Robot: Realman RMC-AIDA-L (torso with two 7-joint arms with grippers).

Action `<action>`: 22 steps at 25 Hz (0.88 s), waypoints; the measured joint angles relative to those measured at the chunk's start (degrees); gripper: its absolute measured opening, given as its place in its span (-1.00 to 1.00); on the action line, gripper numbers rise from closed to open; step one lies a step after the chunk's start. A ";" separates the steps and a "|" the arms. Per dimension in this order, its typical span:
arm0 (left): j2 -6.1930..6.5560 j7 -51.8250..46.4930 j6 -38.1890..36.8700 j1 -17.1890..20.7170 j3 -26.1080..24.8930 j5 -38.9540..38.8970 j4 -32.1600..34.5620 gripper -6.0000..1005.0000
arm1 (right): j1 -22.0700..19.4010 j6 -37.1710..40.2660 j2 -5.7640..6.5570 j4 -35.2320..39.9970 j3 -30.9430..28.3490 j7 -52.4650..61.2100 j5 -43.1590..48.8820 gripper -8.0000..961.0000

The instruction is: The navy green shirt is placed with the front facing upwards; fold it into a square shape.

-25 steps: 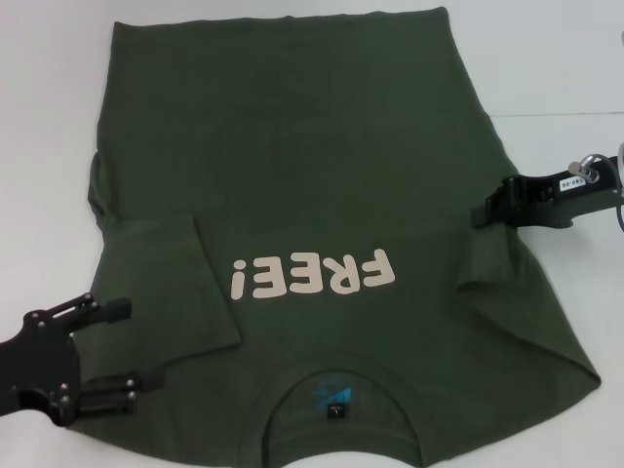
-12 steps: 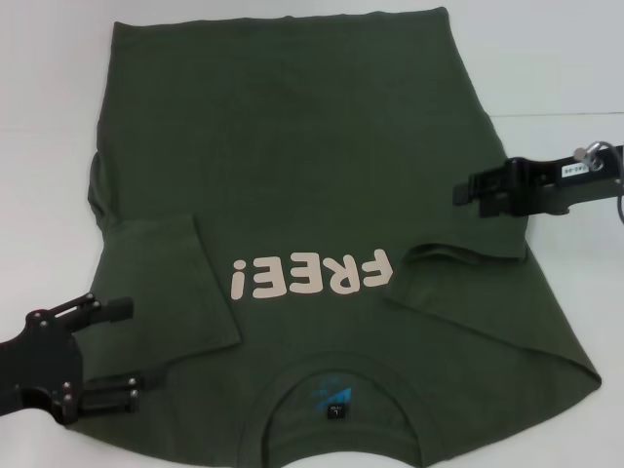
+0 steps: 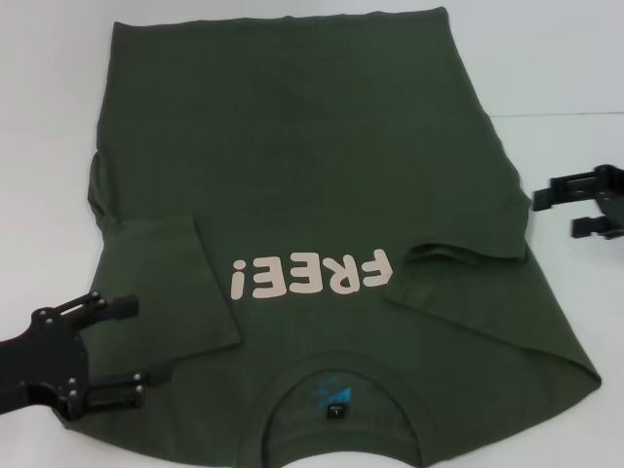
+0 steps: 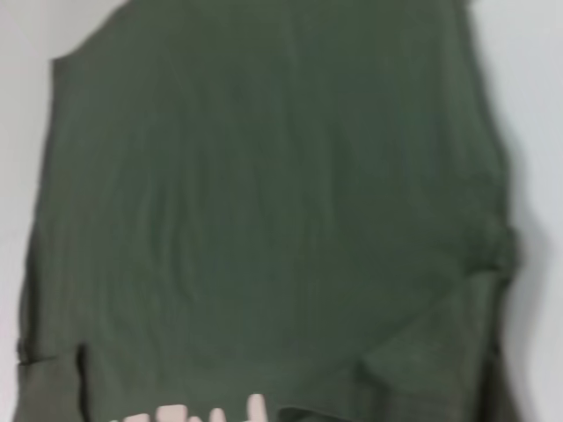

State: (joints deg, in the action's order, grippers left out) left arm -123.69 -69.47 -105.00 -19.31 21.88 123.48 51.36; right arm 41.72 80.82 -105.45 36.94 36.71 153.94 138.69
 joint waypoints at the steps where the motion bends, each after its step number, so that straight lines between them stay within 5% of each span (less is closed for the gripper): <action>1: 0.01 -0.01 0.02 -0.07 0.00 0.00 -0.09 0.87 | 0.10 0.13 0.33 0.14 0.19 0.96 1.04 0.63; 6: 0.03 -0.03 0.08 -0.34 0.10 0.00 -0.28 0.86 | 2.22 -0.75 0.34 0.42 0.97 3.19 5.55 0.78; 14: 0.01 -0.06 0.07 -0.47 0.37 0.03 -0.53 0.86 | 4.82 -6.46 -2.56 -1.85 4.08 4.17 7.20 0.76; 22: 0.11 -0.06 0.06 -0.87 0.44 0.03 -0.92 0.86 | 5.50 -11.97 -3.37 -6.18 6.39 5.11 7.26 0.75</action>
State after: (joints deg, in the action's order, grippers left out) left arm -123.58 -69.53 -104.93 -20.18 22.32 123.51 50.44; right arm 47.22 68.85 -108.82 30.76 43.11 159.06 145.95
